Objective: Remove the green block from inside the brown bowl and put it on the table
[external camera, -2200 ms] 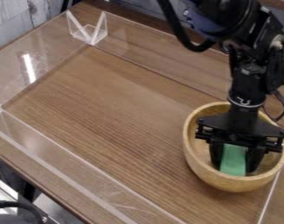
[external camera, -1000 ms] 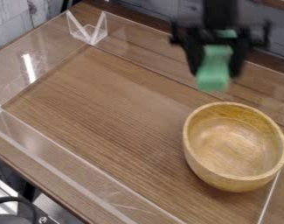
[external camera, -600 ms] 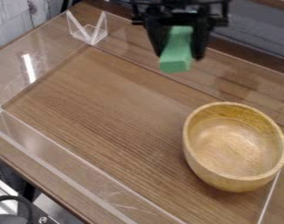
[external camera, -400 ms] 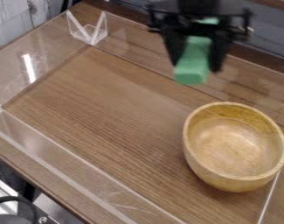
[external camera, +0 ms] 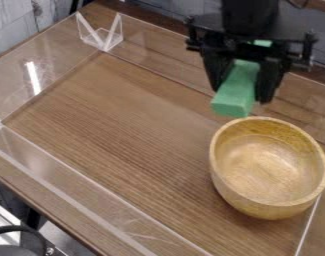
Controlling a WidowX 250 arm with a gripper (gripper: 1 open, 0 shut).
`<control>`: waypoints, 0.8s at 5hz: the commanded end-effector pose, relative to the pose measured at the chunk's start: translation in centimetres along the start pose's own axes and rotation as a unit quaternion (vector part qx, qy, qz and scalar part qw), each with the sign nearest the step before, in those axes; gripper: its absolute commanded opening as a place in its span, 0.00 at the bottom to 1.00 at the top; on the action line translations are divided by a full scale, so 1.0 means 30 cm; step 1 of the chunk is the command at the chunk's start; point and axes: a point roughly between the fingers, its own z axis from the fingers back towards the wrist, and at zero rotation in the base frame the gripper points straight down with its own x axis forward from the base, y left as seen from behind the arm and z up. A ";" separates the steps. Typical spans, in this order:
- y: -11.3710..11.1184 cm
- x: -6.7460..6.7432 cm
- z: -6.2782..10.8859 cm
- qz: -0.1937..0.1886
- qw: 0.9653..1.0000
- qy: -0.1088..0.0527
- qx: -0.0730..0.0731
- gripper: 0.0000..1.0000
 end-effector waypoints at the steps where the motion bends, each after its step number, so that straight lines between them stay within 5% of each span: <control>1: 0.054 0.011 0.047 0.017 0.999 -0.031 0.000 0.00; 4: 0.064 -0.005 0.029 -0.007 0.999 -0.051 0.001 0.00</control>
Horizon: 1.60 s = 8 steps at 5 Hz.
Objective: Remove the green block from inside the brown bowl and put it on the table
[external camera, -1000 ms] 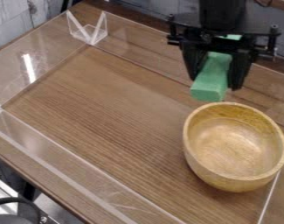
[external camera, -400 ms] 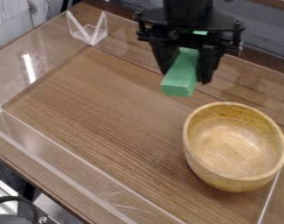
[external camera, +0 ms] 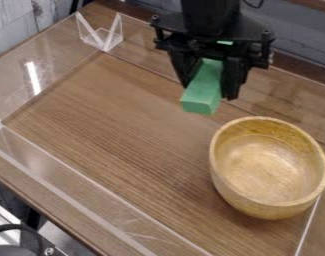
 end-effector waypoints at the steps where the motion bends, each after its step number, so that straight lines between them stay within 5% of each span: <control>1: -0.006 0.018 0.041 -0.014 0.999 -0.034 -0.005 0.00; 7: 0.012 0.040 0.004 -0.037 0.997 -0.065 0.003 0.00; 8: 0.129 0.039 0.008 -0.042 0.997 -0.067 0.007 0.00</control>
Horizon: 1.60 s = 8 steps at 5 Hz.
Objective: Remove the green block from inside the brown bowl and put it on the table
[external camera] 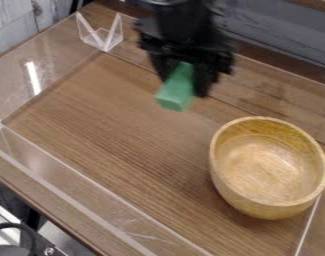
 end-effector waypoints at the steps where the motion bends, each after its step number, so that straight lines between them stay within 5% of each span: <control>1: 0.158 0.003 0.035 -0.014 0.999 -0.033 0.003 0.00; 2: 0.264 0.013 0.013 -0.020 0.999 -0.044 0.008 0.00; 4: 0.354 0.044 -0.102 -0.021 0.998 -0.053 0.029 0.00; 8: 0.370 0.039 -0.257 -0.032 0.998 -0.035 0.037 0.00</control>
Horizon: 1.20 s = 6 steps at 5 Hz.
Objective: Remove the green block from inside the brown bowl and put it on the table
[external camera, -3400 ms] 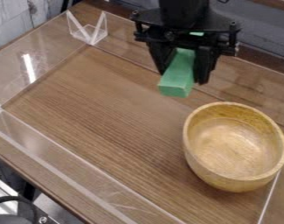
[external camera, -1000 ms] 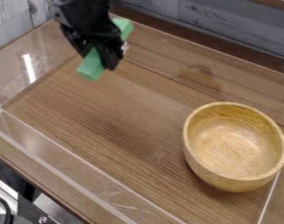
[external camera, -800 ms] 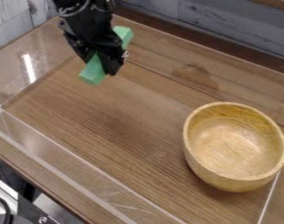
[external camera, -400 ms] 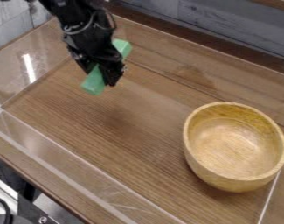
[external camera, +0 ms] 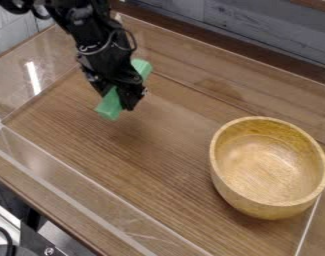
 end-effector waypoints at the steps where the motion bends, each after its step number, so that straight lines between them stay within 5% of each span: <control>1: 0.008 0.046 0.011 -0.002 1.000 -0.017 0.010 0.00; 6: -0.003 0.043 -0.029 0.023 0.999 0.023 -0.005 0.00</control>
